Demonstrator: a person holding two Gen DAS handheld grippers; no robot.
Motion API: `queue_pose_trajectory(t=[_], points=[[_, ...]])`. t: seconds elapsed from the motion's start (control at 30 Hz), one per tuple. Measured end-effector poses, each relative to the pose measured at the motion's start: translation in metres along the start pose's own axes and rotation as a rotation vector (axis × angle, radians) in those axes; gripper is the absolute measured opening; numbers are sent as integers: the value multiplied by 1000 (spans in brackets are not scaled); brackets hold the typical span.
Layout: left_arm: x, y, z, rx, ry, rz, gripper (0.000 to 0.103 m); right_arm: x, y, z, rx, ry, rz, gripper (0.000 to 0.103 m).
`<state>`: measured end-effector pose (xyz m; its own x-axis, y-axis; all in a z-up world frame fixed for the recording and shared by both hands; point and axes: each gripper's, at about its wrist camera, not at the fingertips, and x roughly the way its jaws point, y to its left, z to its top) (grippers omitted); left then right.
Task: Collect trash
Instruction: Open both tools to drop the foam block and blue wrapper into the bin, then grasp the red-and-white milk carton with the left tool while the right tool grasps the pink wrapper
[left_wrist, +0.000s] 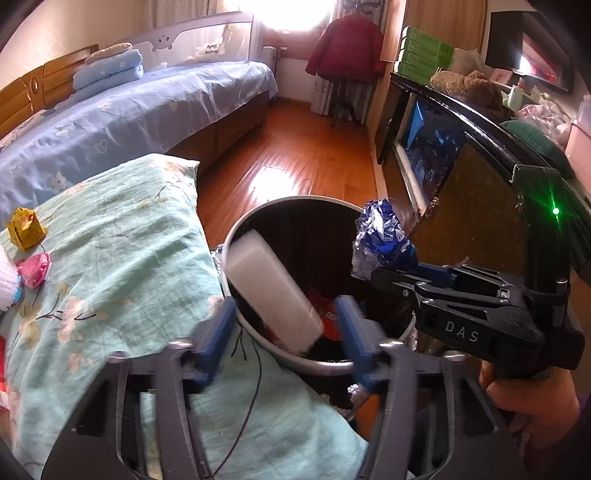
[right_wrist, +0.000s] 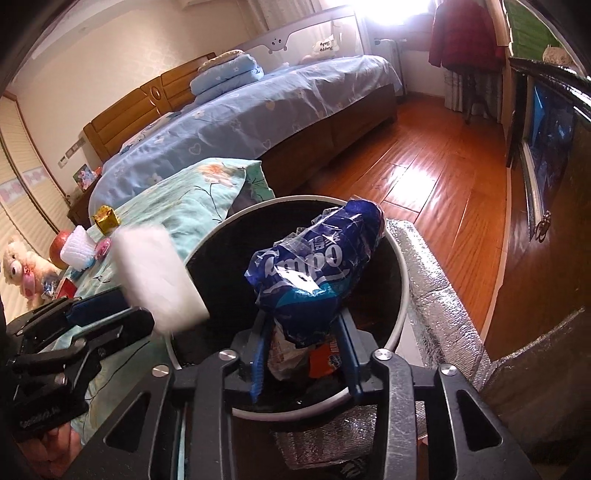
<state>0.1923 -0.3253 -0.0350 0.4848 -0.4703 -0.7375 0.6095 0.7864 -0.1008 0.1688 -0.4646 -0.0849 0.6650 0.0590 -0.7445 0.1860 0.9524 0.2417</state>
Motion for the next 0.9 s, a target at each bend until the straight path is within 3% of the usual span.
queue_pose_trajectory(t=[0.07, 0.3, 0.57, 0.9], points=[[-3, 2, -2, -3, -6, 6, 68, -1, 0, 0, 0, -5, 1, 51], [-18, 26, -23, -80, -11, 32, 68, -7, 5, -4, 1, -25, 2, 58], [-44, 60, -58, -177, -30, 98, 68, -15, 34, -10, -16, -47, 56, 76], [-82, 109, -95, -304, -57, 192, 68, -13, 91, -20, -78, -49, 165, 77]])
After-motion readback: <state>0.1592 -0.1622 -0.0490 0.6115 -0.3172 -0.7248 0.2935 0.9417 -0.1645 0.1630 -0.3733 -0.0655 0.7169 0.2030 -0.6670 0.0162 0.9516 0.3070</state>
